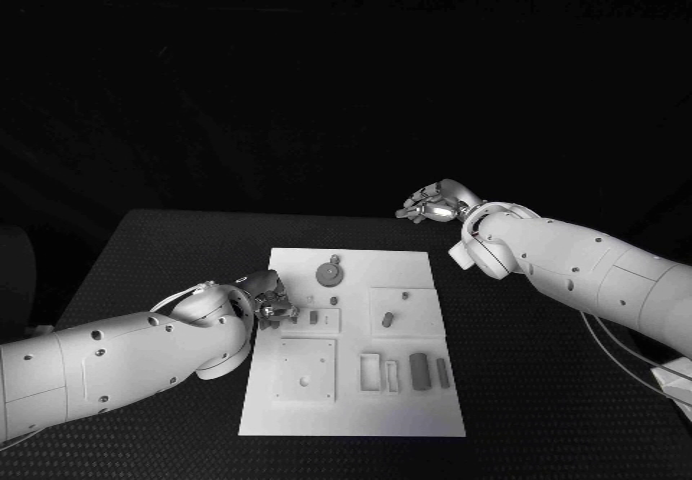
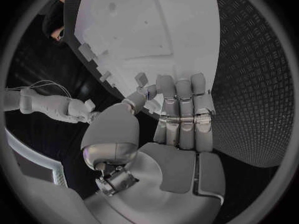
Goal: Assemble the parts on the task board
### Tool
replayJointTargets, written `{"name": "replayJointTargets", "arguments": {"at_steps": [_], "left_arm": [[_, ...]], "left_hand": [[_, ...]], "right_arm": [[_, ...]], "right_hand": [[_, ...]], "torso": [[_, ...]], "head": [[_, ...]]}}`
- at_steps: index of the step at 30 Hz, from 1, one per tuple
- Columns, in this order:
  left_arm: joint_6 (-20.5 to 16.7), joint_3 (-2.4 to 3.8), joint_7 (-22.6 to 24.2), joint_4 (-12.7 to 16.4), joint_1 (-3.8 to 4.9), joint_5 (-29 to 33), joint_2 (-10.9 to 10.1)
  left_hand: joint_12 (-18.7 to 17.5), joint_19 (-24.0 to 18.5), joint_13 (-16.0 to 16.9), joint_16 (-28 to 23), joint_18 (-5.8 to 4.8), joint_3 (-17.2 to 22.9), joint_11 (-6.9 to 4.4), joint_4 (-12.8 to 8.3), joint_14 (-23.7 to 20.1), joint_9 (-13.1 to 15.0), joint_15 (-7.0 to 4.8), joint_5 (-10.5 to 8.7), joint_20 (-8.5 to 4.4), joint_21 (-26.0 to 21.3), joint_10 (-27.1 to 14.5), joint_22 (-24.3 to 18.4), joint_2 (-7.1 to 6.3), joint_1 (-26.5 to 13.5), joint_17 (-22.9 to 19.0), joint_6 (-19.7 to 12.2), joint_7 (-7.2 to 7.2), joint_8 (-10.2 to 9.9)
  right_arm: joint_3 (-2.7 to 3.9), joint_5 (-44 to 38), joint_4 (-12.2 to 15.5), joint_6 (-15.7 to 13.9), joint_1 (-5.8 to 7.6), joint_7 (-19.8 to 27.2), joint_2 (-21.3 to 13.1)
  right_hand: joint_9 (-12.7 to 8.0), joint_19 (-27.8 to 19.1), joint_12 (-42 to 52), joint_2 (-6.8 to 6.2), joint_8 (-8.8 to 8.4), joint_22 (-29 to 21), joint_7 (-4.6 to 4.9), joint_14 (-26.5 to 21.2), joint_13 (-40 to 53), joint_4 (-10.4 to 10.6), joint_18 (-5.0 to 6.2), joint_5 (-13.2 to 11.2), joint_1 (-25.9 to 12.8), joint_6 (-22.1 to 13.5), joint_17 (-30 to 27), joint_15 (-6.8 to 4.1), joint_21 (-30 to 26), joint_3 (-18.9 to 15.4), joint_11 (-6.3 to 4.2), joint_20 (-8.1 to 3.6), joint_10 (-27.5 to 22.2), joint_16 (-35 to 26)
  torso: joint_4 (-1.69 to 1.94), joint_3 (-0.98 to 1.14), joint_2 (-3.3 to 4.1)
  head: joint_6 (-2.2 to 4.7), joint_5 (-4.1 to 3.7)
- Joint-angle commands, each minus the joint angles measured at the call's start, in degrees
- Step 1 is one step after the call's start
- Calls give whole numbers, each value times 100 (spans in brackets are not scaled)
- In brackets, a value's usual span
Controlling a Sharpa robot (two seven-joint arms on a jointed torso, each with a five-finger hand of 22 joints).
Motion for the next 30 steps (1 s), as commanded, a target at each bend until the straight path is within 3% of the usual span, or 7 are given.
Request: {"name": "replayJointTargets", "arguments": {"at_steps": [1,16,30], "left_arm": [[173,-8,29,14,-13,-15,-5],[423,-7,78,15,-16,-189,13],[573,-3,-45,-28,-14,-248,176]], "left_hand": [[24,-22,7,40,82,45,-62,-31,41,5,-6,36,-23,25,-31,147,-14,62,-7,383,-329,22],[36,-57,12,59,73,43,-64,-47,38,10,-5,80,-18,42,-32,148,-29,66,-17,391,-331,18],[75,-62,31,104,72,-6,-77,11,59,28,-8,23,-27,93,-3,149,-77,10,-24,442,-349,36]], "right_arm": [[2,13,-2,67,-2,45,-1],[2,14,0,66,-3,44,-10],[2,17,-12,95,-3,38,4]], "right_hand": [[-6,-47,-35,-1,40,7,157,-31,-10,19,-90,5,-33,-49,5,0,-40,-22,-2,8,41,-27],[-6,-47,-35,-1,40,7,157,-31,-10,19,-90,5,-33,-49,5,0,-40,-22,-2,8,41,-27],[-7,-51,-35,-3,41,11,156,-36,-18,19,-90,5,-34,-49,8,2,-43,-22,-2,8,42,-31]], "torso": [[-5,1,4],[-8,4,2],[-13,12,3]], "head": [[-9,2],[-8,-2],[-19,12]]}}
